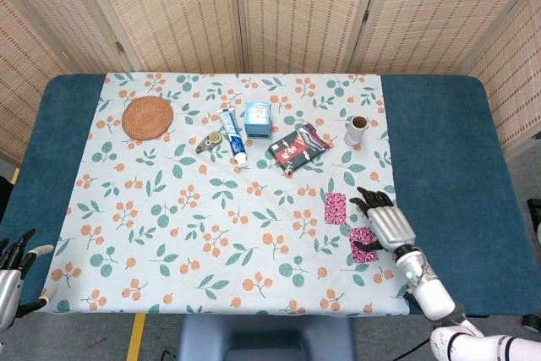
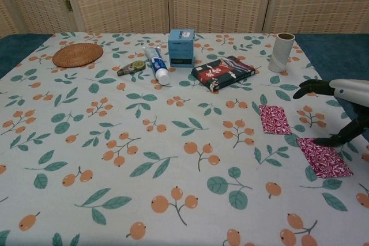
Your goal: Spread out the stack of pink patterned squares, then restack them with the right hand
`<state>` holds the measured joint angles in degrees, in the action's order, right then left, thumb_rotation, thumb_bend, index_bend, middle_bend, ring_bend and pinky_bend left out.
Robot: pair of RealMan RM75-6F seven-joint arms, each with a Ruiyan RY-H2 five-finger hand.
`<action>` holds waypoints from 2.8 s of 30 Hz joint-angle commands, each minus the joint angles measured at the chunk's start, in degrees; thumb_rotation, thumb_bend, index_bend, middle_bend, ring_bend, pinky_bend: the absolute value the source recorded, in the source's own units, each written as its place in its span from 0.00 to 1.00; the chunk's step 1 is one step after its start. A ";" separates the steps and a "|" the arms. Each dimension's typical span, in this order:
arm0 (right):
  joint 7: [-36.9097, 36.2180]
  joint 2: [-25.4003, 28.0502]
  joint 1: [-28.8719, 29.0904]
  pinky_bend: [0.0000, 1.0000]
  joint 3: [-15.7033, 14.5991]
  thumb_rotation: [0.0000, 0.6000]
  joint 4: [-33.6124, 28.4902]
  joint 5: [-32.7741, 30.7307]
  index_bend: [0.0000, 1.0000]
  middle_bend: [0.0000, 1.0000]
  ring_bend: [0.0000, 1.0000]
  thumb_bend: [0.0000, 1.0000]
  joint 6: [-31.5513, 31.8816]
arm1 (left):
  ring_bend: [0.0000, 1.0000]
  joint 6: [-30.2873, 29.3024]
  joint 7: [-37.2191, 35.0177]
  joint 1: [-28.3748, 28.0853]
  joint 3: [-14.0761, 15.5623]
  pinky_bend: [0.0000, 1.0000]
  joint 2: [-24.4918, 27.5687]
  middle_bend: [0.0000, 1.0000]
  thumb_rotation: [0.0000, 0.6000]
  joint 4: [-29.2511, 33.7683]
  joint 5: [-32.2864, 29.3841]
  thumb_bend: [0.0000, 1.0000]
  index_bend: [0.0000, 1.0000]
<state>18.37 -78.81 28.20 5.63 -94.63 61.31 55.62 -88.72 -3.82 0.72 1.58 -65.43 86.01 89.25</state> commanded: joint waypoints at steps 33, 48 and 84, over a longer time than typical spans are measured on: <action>10.89 -9.57 12.84 0.00 3.24 0.86 9.33 -24.40 0.16 0.04 0.00 0.26 -4.50 | 0.17 0.58 -0.78 0.22 -0.04 0.00 -0.38 0.09 1.00 -1.26 -0.51 0.28 0.29; 9.57 -9.57 13.57 0.00 2.41 0.86 10.23 -24.80 0.22 0.05 0.00 0.26 -4.71 | 0.17 0.75 -0.70 0.23 -0.04 0.00 -0.39 0.09 1.00 -1.20 -0.58 0.28 0.29; -7.53 7.63 1.44 0.00 -8.84 0.86 -2.25 6.02 0.25 0.06 0.00 0.26 -2.29 | 0.17 0.60 2.84 -0.10 -0.18 0.00 1.03 0.09 1.00 2.91 0.00 0.28 0.29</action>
<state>12.21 -71.40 30.66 -2.10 -97.90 65.54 53.21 -88.13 -1.04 0.64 1.38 -64.41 88.86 89.21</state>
